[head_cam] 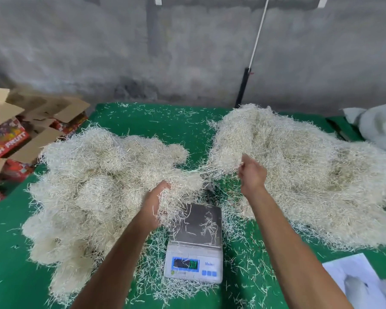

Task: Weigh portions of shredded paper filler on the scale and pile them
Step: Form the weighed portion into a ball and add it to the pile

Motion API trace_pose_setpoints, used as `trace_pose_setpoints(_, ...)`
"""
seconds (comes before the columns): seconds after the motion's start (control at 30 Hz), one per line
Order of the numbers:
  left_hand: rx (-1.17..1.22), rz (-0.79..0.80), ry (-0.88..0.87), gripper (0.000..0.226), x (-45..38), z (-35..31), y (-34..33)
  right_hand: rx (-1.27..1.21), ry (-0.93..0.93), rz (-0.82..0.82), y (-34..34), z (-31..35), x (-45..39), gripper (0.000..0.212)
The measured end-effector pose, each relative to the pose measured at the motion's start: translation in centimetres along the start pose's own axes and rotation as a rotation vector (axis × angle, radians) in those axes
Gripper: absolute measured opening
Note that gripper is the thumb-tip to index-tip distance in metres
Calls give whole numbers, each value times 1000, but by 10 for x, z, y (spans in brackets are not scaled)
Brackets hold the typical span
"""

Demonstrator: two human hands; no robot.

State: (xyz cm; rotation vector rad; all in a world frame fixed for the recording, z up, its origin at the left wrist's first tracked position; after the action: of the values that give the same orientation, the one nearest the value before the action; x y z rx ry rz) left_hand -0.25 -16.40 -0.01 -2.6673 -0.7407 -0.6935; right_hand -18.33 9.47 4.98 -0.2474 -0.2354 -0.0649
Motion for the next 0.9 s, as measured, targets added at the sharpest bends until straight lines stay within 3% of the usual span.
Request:
trace_pose_setpoints(0.03,14,9,-106,72,3,-9,7,-30,-8,-57,12,1,-8,24)
trace_pose_setpoints(0.1,-133,39,-584,109,17,-43,24,-31,-29,-107,27,-2,-18,24)
trace_pose_setpoints(0.13,-223,102,-715,114,24,-50,24,-40,-26,-123,30,-5,-20,21)
trace_pose_setpoints(0.17,-265,194,-723,108,23,-44,25,-80,-24,-132,31,-10,-23,14)
trace_pose_setpoints(0.2,-268,238,-737,91,22,-45,28,-148,-50,-148,34,-17,-25,4)
trace_pose_setpoints(0.23,-293,259,-777,65,14,-47,29,-203,-72,-192,39,-23,-28,8)
trace_pose_setpoints(0.27,-261,264,-717,43,4,-45,26,-244,-94,-235,45,-30,-31,15)
trace_pose_setpoints(0.33,-249,199,-580,41,-16,-39,30,-268,-135,-285,55,-42,-38,25)
trace_pose_setpoints(0.43,-135,442,-484,43,-17,-32,0,-146,-176,-206,48,-57,-45,39)
trace_pose_setpoints(0.47,-30,387,-449,39,-27,-37,2,10,-162,-165,43,-58,-46,48)
trace_pose_setpoints(0.53,-7,111,-332,34,-42,-49,4,366,-74,-36,23,-50,-40,57)
trace_pose_setpoints(0.6,-35,75,-44,23,-62,-33,-8,509,102,187,-15,-35,-25,43)
trace_pose_setpoints(0.67,-242,40,-80,22,-73,-43,-17,538,252,432,-56,-22,-6,42)
trace_pose_setpoints(0.73,-275,21,-112,27,-77,-54,-23,565,266,636,-89,-19,7,50)
trace_pose_setpoints(0.8,-207,82,-115,40,-83,-58,-30,659,259,726,-105,-19,12,39)
trace_pose_setpoints(0.87,-176,100,-140,42,-86,-67,-31,759,256,730,-105,-22,9,13)
trace_pose_setpoints(0.9,-192,79,-161,38,-90,-69,-26,799,273,713,-102,-23,5,22)
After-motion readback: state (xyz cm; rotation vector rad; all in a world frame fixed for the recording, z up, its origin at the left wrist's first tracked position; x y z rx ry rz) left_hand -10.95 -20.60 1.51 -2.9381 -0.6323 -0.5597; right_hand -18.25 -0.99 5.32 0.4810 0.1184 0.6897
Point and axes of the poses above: each hand's wrist, its own x-axis away from the middle knuckle, its own y-axis out of the back of the hand, z = x × y, the point moved 9 cm from there along -x, towards the middle knuckle, and after that the axes turned 1 degree about -z, right-handed, at the moved point
